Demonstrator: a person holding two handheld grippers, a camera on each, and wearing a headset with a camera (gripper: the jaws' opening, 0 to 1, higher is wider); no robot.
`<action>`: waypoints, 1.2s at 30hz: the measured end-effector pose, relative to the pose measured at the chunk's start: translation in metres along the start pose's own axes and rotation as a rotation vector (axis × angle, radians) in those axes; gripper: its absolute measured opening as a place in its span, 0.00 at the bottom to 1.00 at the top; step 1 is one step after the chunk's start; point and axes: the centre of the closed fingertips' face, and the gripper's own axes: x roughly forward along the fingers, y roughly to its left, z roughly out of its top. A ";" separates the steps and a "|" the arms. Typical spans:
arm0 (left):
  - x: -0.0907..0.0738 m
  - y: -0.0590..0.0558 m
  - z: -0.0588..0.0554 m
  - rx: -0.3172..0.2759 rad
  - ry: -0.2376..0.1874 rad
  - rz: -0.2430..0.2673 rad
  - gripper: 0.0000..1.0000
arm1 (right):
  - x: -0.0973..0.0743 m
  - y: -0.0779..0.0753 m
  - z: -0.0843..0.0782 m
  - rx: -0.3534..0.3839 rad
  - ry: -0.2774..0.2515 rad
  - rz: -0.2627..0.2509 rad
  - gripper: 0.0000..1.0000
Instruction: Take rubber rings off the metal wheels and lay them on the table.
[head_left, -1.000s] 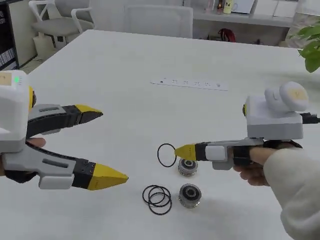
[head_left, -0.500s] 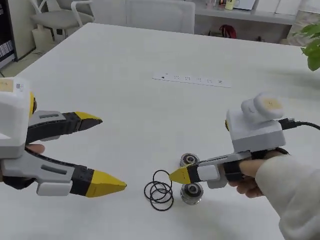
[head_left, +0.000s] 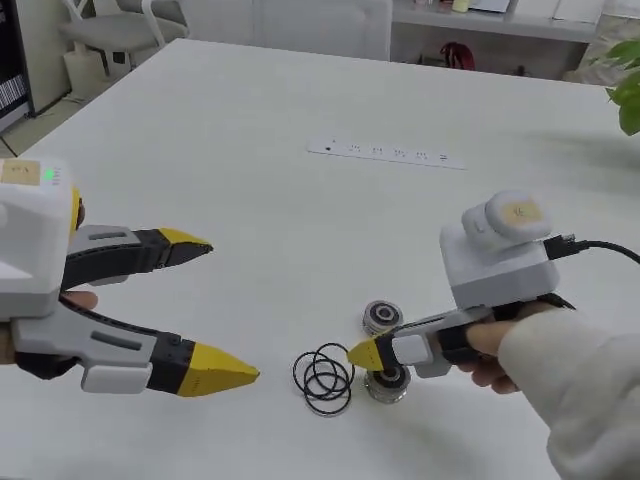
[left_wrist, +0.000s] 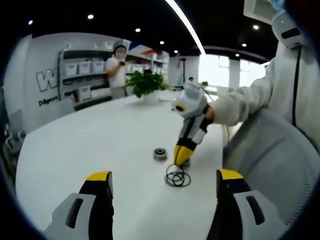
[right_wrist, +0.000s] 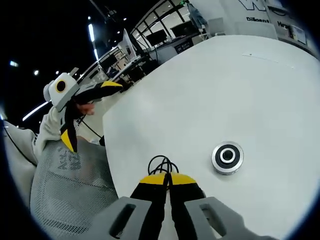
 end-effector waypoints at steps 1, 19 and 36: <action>0.000 0.000 -0.001 -0.002 0.003 0.000 0.86 | 0.000 -0.001 0.000 -0.006 0.000 -0.004 0.00; -0.001 0.000 -0.005 -0.017 0.017 0.003 0.86 | 0.004 -0.014 -0.002 -0.121 0.021 -0.087 0.09; -0.001 0.001 -0.005 -0.026 0.017 0.010 0.87 | -0.020 -0.012 0.022 -0.176 -0.054 -0.120 0.13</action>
